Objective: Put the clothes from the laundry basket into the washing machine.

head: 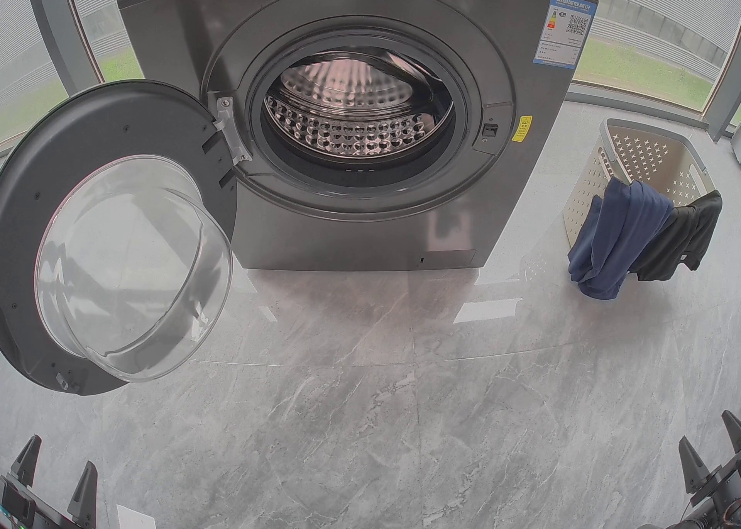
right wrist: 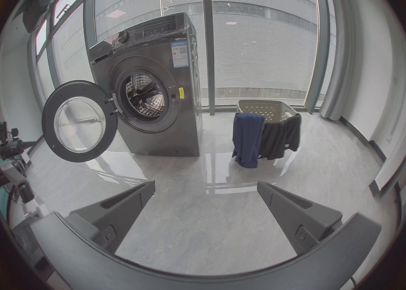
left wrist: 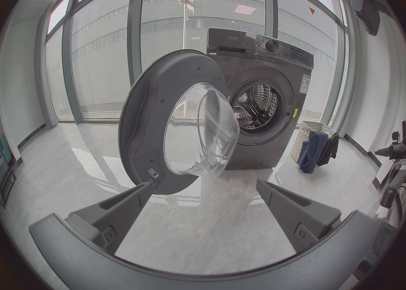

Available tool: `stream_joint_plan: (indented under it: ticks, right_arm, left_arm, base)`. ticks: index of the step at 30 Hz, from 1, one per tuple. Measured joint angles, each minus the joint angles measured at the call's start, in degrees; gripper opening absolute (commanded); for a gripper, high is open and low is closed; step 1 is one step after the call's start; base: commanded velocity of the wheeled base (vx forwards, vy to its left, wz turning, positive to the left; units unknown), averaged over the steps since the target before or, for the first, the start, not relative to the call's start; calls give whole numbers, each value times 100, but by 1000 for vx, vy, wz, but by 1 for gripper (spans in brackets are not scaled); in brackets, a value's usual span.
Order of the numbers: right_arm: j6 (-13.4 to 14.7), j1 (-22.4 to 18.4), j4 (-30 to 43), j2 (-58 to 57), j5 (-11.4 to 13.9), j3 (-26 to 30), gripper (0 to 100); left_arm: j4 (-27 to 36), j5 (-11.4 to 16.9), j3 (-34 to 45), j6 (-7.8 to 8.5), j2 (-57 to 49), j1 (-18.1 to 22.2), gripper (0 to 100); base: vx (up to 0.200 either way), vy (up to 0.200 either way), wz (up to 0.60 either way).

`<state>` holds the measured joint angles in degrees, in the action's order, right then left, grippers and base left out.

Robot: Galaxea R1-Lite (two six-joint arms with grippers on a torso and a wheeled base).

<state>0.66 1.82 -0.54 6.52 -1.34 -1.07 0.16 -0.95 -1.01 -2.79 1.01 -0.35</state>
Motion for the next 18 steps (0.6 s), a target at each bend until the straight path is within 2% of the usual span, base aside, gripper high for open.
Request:
stream_joint_plan:
  ticks: [8,18]
  right_arm:
    - [-52,-144,38,-471,-11,6,100]
    - [-59,-152,40,-581,-10,6,100]
  left_arm:
    - [0,0,0,0,0,0,100]
    - [2,0,0,1,2,-2,100]
  base:
    - [0,0,0]
    - [0,-200,0]
